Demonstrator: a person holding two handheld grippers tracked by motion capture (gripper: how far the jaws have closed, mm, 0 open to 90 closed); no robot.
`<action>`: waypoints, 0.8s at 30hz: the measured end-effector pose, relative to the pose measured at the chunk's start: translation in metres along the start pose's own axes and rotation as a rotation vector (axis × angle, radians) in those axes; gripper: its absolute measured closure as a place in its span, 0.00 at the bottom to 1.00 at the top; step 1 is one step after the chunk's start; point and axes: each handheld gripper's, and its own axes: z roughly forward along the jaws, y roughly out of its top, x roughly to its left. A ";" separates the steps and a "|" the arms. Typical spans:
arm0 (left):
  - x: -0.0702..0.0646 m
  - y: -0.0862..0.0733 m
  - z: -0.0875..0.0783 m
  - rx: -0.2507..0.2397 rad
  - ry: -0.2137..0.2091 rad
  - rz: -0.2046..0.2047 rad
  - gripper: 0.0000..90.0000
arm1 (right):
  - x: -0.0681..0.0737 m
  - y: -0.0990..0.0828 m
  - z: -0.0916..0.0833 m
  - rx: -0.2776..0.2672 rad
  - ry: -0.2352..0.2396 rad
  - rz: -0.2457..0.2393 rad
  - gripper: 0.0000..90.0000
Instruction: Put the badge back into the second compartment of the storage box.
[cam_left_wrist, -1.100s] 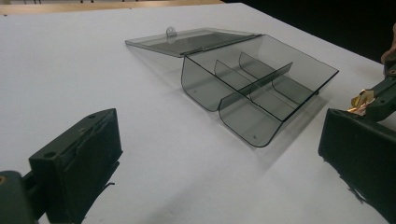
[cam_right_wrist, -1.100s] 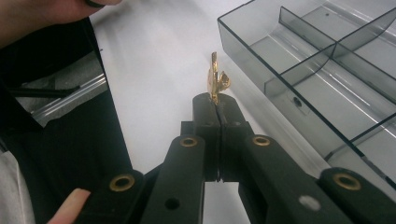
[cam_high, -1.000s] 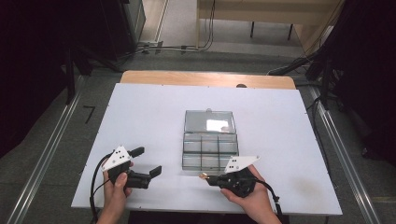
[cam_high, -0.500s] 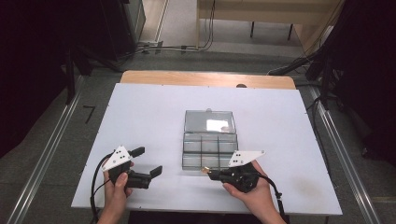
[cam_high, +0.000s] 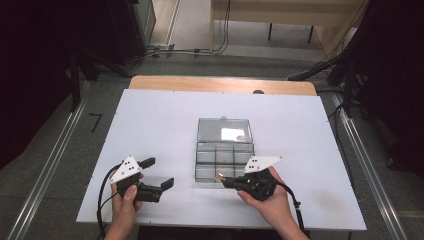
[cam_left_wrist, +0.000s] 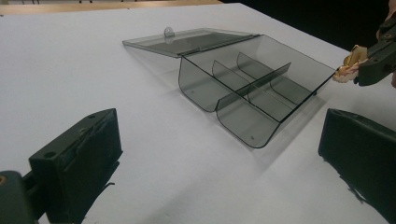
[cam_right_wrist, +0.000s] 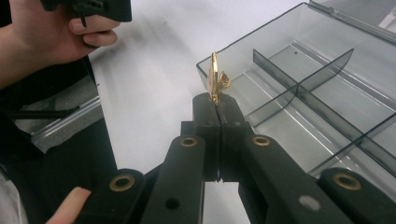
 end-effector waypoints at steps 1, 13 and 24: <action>0.000 0.000 0.000 0.000 0.000 0.001 0.00 | 0.000 0.001 0.000 0.000 0.001 0.004 0.97; 0.000 -0.001 0.001 0.002 -0.002 0.000 0.00 | -0.006 0.007 0.007 -0.004 -0.003 0.014 0.97; 0.000 -0.001 0.001 0.002 -0.005 -0.001 0.00 | -0.011 0.016 0.014 -0.012 -0.002 0.019 0.97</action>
